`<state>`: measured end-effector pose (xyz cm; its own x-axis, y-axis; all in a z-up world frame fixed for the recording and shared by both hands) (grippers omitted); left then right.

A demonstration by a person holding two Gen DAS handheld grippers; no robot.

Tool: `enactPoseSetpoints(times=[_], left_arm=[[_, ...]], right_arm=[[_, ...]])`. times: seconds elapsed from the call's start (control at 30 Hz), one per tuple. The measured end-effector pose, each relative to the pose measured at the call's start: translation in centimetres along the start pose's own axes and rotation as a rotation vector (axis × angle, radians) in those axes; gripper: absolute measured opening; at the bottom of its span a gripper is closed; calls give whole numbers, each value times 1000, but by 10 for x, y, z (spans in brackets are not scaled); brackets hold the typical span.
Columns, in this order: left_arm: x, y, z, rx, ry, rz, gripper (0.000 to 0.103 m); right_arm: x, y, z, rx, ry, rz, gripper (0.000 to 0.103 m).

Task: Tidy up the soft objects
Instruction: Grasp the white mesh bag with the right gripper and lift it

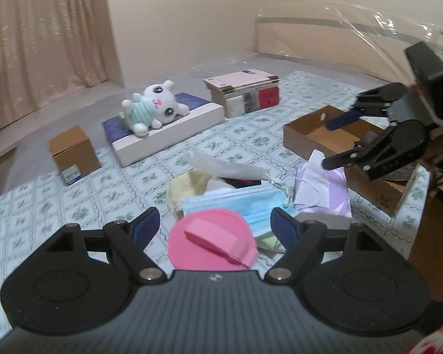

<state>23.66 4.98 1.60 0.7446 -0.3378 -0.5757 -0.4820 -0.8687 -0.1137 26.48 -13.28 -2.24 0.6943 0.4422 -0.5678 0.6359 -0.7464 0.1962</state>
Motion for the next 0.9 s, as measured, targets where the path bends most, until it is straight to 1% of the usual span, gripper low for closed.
enactPoseSetpoints(times=[0.13, 0.3, 0.47, 0.63, 0.67, 0.73, 0.8, 0.87, 0.9], left_arm=[[13, -1, -10, 100, -31, 81, 80], [32, 11, -19, 242, -69, 144, 80], [56, 8, -31, 310, -103, 173, 80], [79, 2, -32, 365, -159, 208, 80], [83, 0, -32, 371, -171, 213, 80], [91, -3, -30, 376, -193, 225, 80], [97, -5, -29, 372, -207, 239, 80], [103, -7, -28, 360, -220, 255, 80], [106, -8, -27, 352, -225, 262, 80]], right_arm=[[28, -4, -6, -91, -41, -64, 69], [65, 0, -12, -170, -98, -127, 69], [101, 6, -17, -222, -143, -166, 69], [141, 12, -13, -259, -212, -212, 68], [149, 15, -12, -259, -225, -218, 67], [160, 20, -10, -242, -244, -235, 60], [170, 23, -8, -227, -256, -255, 57], [177, 25, -6, -212, -260, -274, 50], [179, 26, -6, -195, -261, -286, 41]])
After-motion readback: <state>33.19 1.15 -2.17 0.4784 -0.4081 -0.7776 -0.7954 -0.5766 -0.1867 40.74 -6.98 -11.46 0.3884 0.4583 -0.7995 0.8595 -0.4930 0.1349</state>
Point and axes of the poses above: each gripper's, at about its wrist camera, not at the fingertips, and x roughly the way its jaws point, y to its right, z to its underside, the point moved 10 cm from there along x, roughly the way its jaws point, and after that the axes turned 1 degree about y, right-handed, at the moved point
